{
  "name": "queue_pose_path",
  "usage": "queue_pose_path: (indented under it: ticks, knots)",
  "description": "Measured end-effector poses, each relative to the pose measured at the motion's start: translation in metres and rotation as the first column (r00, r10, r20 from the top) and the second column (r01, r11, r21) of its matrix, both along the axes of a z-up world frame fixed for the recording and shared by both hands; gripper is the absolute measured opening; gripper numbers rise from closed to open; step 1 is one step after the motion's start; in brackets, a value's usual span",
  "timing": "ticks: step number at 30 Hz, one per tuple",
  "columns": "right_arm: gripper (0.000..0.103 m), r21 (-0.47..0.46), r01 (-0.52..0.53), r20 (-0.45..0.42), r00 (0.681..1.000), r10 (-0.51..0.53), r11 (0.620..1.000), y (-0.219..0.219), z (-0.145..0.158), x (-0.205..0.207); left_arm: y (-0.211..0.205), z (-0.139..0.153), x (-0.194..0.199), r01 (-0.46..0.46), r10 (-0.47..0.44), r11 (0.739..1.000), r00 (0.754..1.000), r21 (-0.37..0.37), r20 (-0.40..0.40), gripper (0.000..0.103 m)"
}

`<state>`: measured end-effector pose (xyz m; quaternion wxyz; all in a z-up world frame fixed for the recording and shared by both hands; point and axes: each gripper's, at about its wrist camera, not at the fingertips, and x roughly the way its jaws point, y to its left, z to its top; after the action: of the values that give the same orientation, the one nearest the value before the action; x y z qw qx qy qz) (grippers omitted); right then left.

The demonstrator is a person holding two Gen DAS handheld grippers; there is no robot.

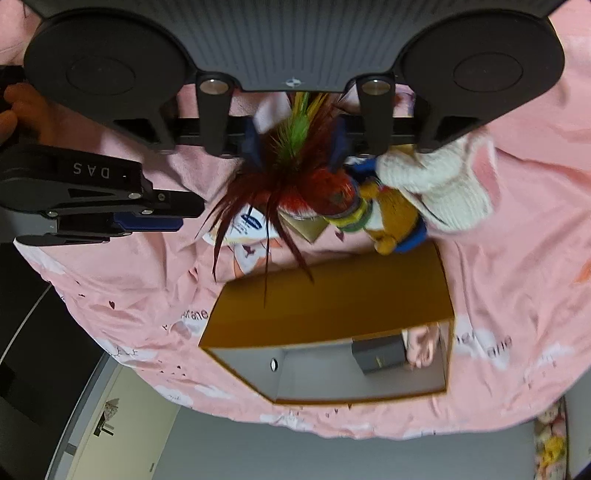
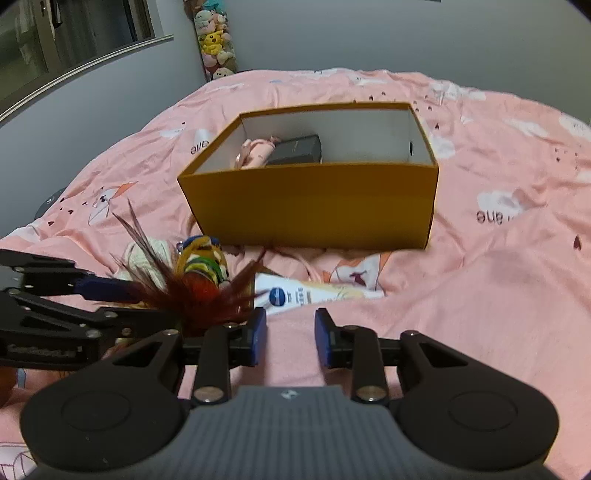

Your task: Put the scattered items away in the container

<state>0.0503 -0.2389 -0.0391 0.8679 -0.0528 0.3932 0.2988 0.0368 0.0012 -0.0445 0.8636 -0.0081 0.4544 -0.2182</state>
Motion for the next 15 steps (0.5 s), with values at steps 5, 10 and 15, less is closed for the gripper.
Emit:
queue_pose_path:
  ticks: [5,10,15]
  knots:
    - [0.033,0.009,-0.022,-0.016,1.000,0.022,1.000,0.002,-0.008,0.004,0.005,-0.003,0.002,-0.025,0.025,0.999,1.000,-0.032,0.008,0.003]
    - [0.033,0.028,-0.053,-0.005,0.999,0.053,0.998,0.008,-0.006,0.005,0.021,0.016,0.002,-0.093,0.099,0.992,0.992,-0.085,0.073,0.001]
    - [0.033,0.021,-0.106,0.004,0.994,0.105,0.994,0.020,-0.007,0.002,0.039,0.036,0.013,-0.171,0.189,0.975,0.975,-0.144,0.119,0.000]
